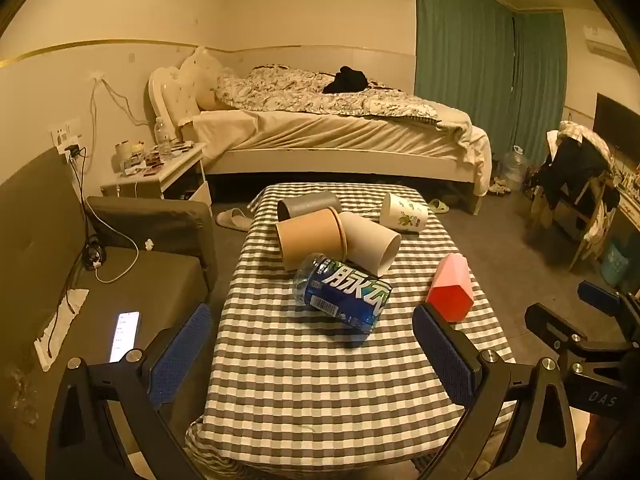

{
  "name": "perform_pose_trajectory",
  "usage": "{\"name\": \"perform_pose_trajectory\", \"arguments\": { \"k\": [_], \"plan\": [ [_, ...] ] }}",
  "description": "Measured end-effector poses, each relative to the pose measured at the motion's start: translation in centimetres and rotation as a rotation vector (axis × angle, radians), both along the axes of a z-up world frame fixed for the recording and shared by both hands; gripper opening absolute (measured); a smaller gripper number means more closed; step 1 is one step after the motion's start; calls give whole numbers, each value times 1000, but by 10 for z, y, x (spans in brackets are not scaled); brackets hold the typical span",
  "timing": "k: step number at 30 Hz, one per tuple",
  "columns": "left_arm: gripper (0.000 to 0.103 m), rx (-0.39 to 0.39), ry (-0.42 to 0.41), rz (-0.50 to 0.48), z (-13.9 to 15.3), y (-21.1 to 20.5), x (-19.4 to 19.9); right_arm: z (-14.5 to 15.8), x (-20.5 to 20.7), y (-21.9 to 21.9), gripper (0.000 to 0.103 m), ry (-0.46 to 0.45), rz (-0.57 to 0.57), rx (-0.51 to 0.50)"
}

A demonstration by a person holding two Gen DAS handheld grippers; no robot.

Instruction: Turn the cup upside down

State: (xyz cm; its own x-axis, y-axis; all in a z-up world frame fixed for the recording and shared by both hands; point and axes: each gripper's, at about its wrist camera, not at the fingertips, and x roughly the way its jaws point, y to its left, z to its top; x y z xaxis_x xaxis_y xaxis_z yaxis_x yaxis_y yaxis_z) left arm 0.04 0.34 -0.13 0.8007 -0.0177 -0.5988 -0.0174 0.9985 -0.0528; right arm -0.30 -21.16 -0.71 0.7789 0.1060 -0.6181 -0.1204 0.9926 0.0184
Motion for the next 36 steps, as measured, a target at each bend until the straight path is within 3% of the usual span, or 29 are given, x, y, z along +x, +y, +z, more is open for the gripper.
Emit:
{"name": "perform_pose_trajectory", "arguments": {
  "k": [2, 4, 9, 36],
  "plan": [
    [103, -16, 30, 3, -2, 8, 10, 1, -1, -1, 103, -9, 0, 6],
    [103, 8, -13, 22, 0, 8, -3, 1, -1, -1, 103, 3, -2, 5],
    [103, 39, -4, 30, -1, 2, -1, 0, -7, -3, 103, -2, 0, -1],
    [103, 43, 0, 30, 0, 2, -4, -3, -2, 2, 103, 16, -1, -5]
  ]
}}
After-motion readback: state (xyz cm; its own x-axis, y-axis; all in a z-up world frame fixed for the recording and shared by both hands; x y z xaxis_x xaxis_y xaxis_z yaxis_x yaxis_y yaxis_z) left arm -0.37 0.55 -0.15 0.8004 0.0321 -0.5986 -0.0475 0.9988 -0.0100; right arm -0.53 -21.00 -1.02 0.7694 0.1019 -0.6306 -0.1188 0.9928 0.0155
